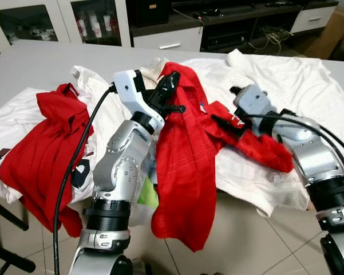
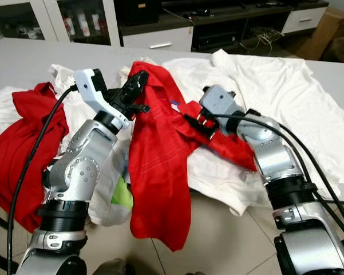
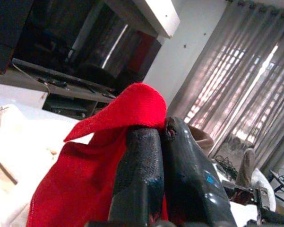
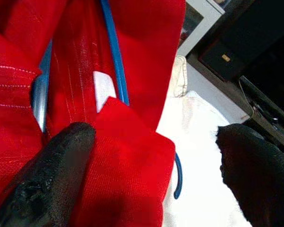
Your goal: Hang hanger
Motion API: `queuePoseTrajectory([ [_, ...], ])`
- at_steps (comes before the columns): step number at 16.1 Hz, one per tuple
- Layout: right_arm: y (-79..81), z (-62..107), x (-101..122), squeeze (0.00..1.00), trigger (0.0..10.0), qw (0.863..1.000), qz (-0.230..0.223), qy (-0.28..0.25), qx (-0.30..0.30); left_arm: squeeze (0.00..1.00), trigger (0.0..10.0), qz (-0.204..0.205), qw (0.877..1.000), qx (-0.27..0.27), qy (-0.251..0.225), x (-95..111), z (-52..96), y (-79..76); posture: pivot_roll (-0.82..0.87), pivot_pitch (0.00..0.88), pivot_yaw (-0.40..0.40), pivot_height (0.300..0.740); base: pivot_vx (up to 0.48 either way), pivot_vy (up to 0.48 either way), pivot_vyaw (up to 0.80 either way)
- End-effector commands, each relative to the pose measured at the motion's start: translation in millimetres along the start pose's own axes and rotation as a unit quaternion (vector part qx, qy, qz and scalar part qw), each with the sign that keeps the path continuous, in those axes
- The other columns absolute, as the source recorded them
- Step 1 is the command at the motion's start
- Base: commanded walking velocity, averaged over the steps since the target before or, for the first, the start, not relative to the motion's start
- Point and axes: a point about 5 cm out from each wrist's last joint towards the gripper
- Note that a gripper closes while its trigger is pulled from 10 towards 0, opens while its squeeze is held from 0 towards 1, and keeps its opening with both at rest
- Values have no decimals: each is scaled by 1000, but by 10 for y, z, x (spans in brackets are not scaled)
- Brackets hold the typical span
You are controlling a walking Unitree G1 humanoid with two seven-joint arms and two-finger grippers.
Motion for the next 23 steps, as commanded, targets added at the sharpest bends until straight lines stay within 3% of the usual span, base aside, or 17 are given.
queuePoseTrajectory([
  [1, -3, -51, 57, 910, 10000, 1000, 1, -14, 18, 0, 0, -9, 1000, -19, -18, 83, -11, -67, 78, 0, -4, 740, 0, 0, 0],
  [2, 35, -66, 54, 757, 10000, 999, -3, -16, 32, 0, 0, -9, 1000, -20, -17, 84, -15, -69, 76, 0, -3, 740, 0, 0, 0],
  [4, 119, -120, 17, 745, 10000, 999, 7, -8, 51, 0, 0, -8, 1000, -23, -16, 71, -30, -84, 71, 0, -1, 740, 0, 0, 0],
  [5, 166, -152, 1, 639, 10000, 998, 9, -3, 58, 0, 0, -7, 1000, -25, -15, 61, -36, -94, 71, 0, -1, 740, 0, 0, 0],
  [7, 241, -216, -8, 635, 10000, 998, 11, 8, 60, 0, 0, -7, 1000, -26, -13, 48, -39, -100, 67, 0, 2, 740, 0, 0, 0],
  [8, 258, -245, -20, 529, 10000, 998, 12, 17, 55, 0, 0, -7, 1000, -26, -13, 46, -41, -102, 68, 0, 1, 740, 0, 0, 0],
  [9, 236, -281, -44, 0, 10000, 999, 15, 34, 30, 0, 0, -7, 1000, -25, -12, 45, -43, -101, 69, 0, 1, 740, 0, 0, 0],
  [11, 6, -304, -99, 0, 10000, 992, -34, 66, -97, 0, 0, -10, 1000, -8, -10, 42, -48, -65, 73, 0, -2, 740, 0, 0, 0],
  [12, -96, -241, -76, 0, 10000, 985, -68, 46, -149, 0, 8471, -14, 1000, 18, -5, 31, -41, 3, 73, 0, -2, 740, 0, 0, 0],
  [13, -122, -212, -74, 0, 10000, 983, -76, 41, -165, 0, 10000, -14, 999, 29, -2, 23, -38, 34, 73, 0, -2, 740, 0, 0, 0],
  [14, -149, -152, -90, 0, 10000, 977, -87, 36, -190, 0, 10000, -20, 999, 47, 7, 1, -31, 94, 70, 0, -1, 740, 0, 0, 0],
  [17, -169, -3, -196, 0, 10000, 964, -104, 45, -239, 0, 10000, -133, 987, 71, 57, -46, 20, 253, 61, 0, 3, 740, 0, 0, 233],
  [20, -149, 184, -323, 0, 10000, 955, -113, 59, -268, 0, 10000, -181, 978, 92, 55, 126, 43, 415, 60, 0, 7, 740, 0, 0, 800],
  [23, -160, 234, -349, 0, 10000, 952, -115, 63, -277, 0, 10000, -192, 975, 97, 49, 189, 34, 449, 58, 0, 9, 740, 0, 0, 800],
])
Point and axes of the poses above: a point about 5 cm out from each wrist's last joint towards the gripper, its own z axis pointing back from the gripper into the wrist, its own x axis along the axis of the wrist's last joint, y = z × x, and after that the axes turned 14 degrees about z, right-handed
